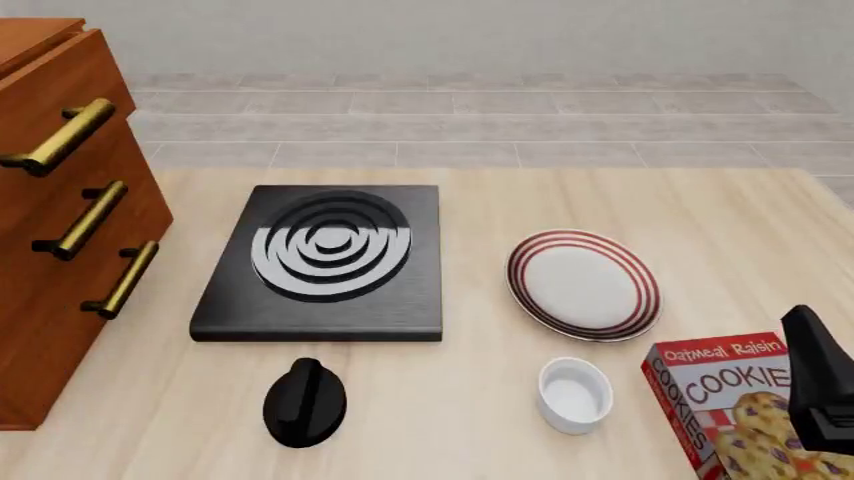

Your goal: Pick the akita bowl in the top layer of the wooden cabinet and place it on the plate.

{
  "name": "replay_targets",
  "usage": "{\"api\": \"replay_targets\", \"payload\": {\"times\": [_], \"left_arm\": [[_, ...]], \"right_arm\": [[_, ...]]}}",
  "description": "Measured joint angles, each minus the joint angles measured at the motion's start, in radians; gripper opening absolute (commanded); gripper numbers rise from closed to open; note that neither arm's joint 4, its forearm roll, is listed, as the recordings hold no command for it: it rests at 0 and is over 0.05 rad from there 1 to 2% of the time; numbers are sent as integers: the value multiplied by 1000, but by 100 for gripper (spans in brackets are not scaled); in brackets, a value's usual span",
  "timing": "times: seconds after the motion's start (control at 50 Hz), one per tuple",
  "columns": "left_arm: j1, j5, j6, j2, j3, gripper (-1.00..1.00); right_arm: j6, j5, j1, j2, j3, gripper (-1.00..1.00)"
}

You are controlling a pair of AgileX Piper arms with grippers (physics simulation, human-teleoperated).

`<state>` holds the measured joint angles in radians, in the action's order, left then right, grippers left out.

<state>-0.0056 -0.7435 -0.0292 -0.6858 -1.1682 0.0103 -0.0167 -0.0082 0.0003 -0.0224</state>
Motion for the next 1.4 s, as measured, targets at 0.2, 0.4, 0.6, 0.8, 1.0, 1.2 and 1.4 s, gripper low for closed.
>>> {"api": "replay_targets", "payload": {"times": [0.2, 0.4, 0.6, 0.8, 1.0, 1.2, 1.4], "left_arm": [[4, -46, 0, -41, -23, 100], [13, -98, -14, -84, -57, 100], [19, -153, -46, -130, -106, 100], [31, -199, -77, -172, -146, 100], [48, -231, -97, -208, -166, 100], [68, -239, -132, -230, -157, 100], [106, -252, -171, -256, -158, 100]], "right_arm": [[-1, 2, 1, 0, -3, 100], [-3, 2, 3, 0, -4, 100], [-3, 2, 5, 0, -3, 100], [-3, 4, 6, 0, -3, 100], [-1, 7, 1, 0, -4, 100], [1, 9, -5, 0, -4, 100], [3, 12, -2, 0, -2, 100]]}}
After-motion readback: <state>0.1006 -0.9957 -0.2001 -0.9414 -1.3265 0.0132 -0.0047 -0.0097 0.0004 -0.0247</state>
